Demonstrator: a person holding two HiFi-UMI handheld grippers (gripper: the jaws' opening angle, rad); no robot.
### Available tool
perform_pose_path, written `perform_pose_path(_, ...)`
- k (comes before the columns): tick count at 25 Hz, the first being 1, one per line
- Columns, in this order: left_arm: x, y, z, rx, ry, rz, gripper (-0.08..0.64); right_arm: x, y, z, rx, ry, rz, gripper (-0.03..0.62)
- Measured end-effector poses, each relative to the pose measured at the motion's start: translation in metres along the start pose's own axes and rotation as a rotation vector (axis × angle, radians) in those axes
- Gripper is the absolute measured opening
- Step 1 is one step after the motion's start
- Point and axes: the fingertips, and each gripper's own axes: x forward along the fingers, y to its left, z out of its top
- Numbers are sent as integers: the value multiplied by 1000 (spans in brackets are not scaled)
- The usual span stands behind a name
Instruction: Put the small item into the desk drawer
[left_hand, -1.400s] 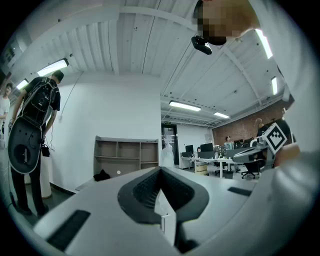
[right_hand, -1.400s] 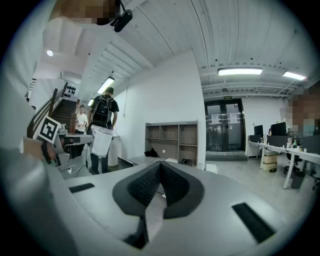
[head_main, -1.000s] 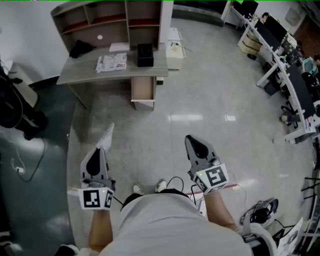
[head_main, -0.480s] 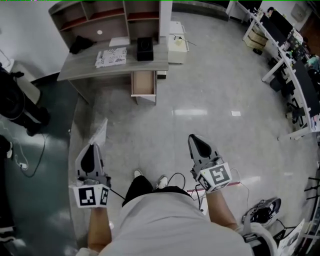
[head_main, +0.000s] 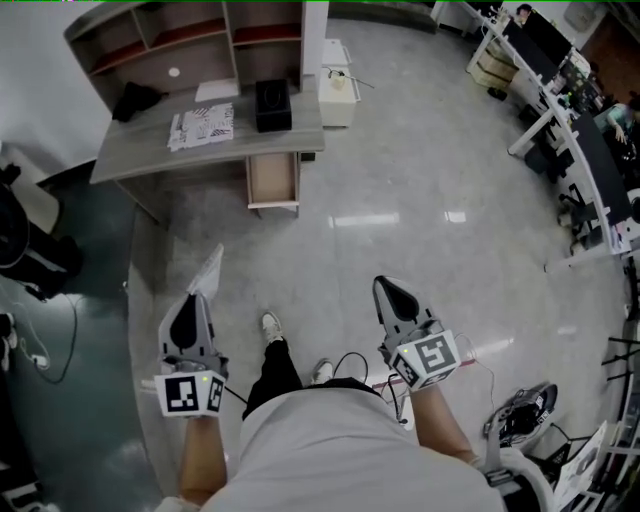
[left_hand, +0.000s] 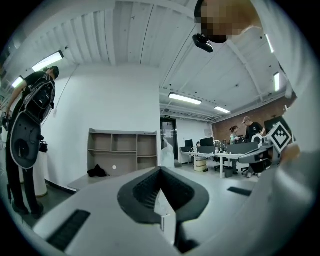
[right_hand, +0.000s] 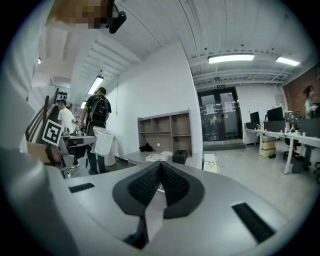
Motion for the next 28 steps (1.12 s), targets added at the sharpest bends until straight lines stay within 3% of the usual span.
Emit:
perform_pose_path(10,131,105,-11,-38,-17,-71,17,160,3,47,-56,6,-32,23)
perform_pose_path(15,170,139,-20,-54,11,-131,17,202,11,65,-56,14,-67,23)
perform_pose_path(28,245,132,-37,-69,45,-239,17,245,-24,67,-30,31,-140,23)
